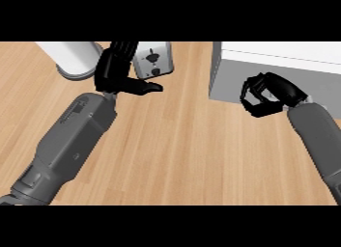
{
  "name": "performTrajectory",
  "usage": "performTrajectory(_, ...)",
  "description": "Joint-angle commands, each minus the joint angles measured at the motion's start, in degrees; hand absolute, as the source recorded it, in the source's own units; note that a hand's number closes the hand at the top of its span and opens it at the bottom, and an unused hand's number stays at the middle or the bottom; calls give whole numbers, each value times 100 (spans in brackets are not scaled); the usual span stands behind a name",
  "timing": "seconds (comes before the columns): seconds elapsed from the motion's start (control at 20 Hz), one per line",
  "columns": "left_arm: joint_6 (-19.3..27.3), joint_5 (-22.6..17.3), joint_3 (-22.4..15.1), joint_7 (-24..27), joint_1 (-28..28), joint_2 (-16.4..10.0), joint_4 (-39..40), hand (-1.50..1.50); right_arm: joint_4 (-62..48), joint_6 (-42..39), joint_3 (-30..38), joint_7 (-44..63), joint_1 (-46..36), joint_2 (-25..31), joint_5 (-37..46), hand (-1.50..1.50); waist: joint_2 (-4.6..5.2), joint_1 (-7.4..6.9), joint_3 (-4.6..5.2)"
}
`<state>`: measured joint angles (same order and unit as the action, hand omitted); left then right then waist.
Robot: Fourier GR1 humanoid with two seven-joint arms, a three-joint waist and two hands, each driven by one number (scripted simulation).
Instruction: Pick up the cup, place it into the drawer and close the drawer
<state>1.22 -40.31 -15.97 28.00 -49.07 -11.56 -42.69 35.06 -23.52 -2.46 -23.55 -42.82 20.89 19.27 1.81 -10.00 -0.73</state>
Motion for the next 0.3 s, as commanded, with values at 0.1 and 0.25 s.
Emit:
performTrajectory(0.1, -177, -33, -30, -38, 133, -39, -96, -150, -103, 612, 552, 498, -1010, 641, -30, 150, 102, -261, 60)
performTrajectory(0.25, -257, -47, -13, 1, 203, -107, -160, -150, -9, 493, 568, 517, -917, 710, -91, 150, 91, -315, 62)
